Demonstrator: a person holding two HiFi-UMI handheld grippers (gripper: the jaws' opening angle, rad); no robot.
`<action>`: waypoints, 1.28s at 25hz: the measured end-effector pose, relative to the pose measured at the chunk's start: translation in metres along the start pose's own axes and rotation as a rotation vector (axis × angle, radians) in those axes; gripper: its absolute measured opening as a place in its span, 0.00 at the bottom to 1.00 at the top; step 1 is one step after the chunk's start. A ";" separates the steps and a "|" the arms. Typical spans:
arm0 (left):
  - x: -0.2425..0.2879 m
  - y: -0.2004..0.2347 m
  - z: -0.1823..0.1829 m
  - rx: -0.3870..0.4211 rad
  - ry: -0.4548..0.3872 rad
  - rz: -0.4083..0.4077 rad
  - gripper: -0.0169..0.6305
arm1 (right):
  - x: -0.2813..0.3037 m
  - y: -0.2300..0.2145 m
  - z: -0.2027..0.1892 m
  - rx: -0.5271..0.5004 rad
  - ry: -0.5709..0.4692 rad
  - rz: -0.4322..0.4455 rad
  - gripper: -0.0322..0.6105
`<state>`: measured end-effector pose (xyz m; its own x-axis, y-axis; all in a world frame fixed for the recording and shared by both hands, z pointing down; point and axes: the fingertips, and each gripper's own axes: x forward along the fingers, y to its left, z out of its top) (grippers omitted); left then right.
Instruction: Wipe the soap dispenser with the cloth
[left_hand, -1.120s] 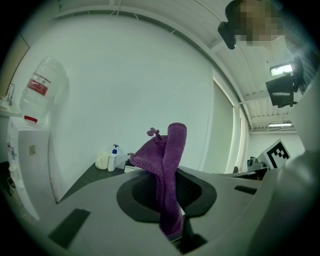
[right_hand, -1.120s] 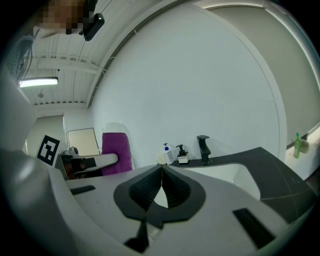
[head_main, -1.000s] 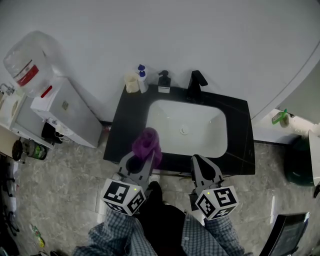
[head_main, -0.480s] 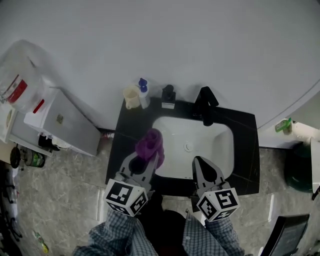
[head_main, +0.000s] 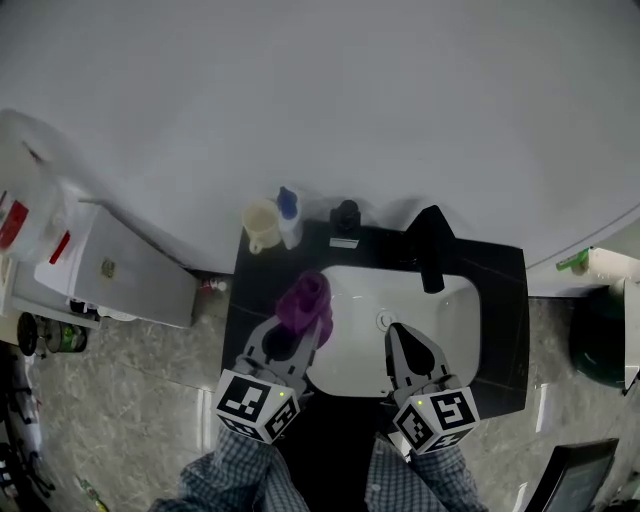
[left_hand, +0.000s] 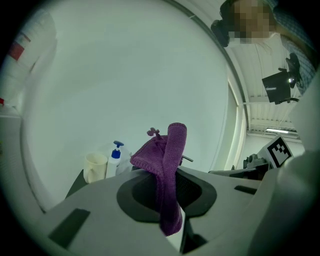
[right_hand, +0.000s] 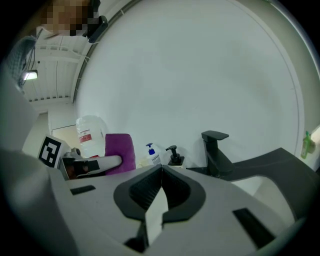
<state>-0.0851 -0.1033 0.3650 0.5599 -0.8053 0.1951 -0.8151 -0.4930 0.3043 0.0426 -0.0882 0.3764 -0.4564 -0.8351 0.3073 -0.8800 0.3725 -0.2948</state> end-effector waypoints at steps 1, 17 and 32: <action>0.005 0.004 -0.001 -0.005 0.005 0.001 0.12 | 0.004 -0.001 0.000 0.004 0.004 -0.001 0.08; 0.107 0.041 0.013 0.039 -0.011 0.035 0.12 | 0.040 -0.051 -0.009 0.041 0.079 -0.012 0.08; 0.166 0.079 0.003 0.039 0.009 0.072 0.12 | 0.047 -0.079 -0.020 0.057 0.131 -0.043 0.08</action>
<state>-0.0570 -0.2765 0.4190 0.5007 -0.8361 0.2241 -0.8584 -0.4462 0.2529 0.0878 -0.1487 0.4318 -0.4353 -0.7884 0.4346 -0.8917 0.3110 -0.3290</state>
